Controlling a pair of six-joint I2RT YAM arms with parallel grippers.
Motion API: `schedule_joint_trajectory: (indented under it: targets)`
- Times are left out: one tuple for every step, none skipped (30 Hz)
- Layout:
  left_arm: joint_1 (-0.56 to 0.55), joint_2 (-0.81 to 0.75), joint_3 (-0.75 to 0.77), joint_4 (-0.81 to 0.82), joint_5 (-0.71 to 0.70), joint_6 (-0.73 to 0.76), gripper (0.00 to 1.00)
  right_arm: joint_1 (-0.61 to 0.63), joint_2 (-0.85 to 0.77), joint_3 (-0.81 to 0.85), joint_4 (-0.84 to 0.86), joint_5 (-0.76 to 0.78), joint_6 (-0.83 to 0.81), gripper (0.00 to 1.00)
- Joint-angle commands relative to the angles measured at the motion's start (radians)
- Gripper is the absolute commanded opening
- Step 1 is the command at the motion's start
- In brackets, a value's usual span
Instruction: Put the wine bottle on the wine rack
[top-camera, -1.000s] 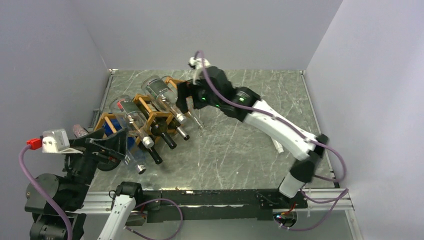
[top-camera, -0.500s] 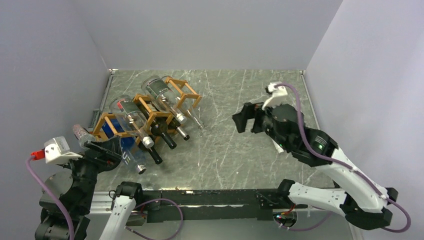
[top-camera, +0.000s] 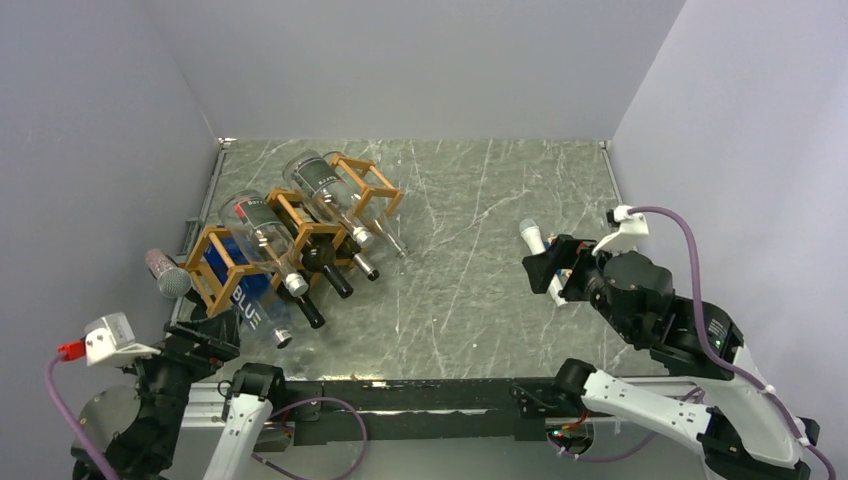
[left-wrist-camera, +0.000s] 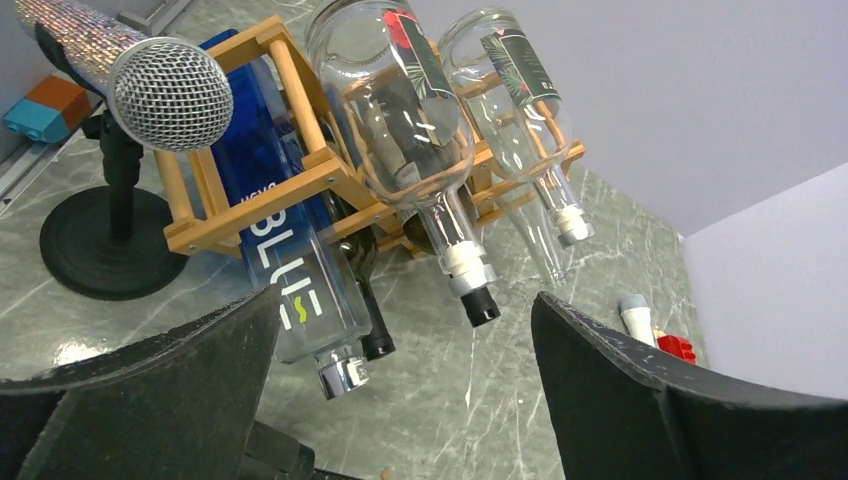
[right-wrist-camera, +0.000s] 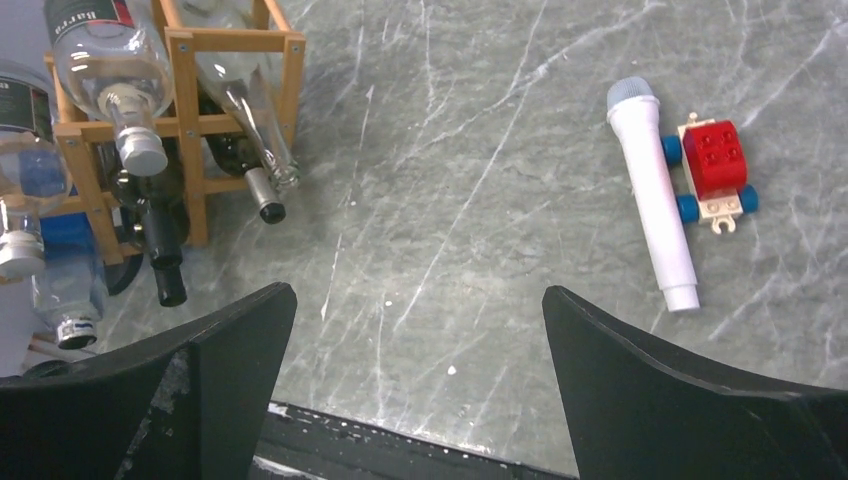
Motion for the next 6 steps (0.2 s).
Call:
schedule_joint_trajectory:
  targets:
    - [-0.001, -0.018, 0.064, -0.060, -0.007, -0.020, 0.99, -0.002, -0.053, 0.031, -0.064, 0.021, 0.037, 1.00]
    - [-0.001, -0.020, 0.075, -0.066, -0.009, -0.020, 0.99, -0.002, -0.065, 0.029, -0.062, 0.019, 0.034, 1.00]
    - [-0.001, -0.021, 0.082, -0.073, -0.009, -0.014, 0.99, -0.002, -0.075, 0.027, -0.058, 0.019, 0.032, 1.00]
    - [-0.001, -0.017, 0.089, -0.079, -0.013, -0.014, 0.99, -0.002, -0.083, 0.025, -0.055, 0.020, 0.032, 1.00]
    - [-0.001, -0.016, 0.089, -0.084, -0.016, -0.016, 0.99, -0.002, -0.092, 0.024, -0.051, 0.021, 0.032, 1.00]
    - [-0.002, -0.018, 0.088, -0.084, -0.014, -0.012, 0.99, -0.002, -0.098, 0.022, -0.049, 0.023, 0.032, 1.00]
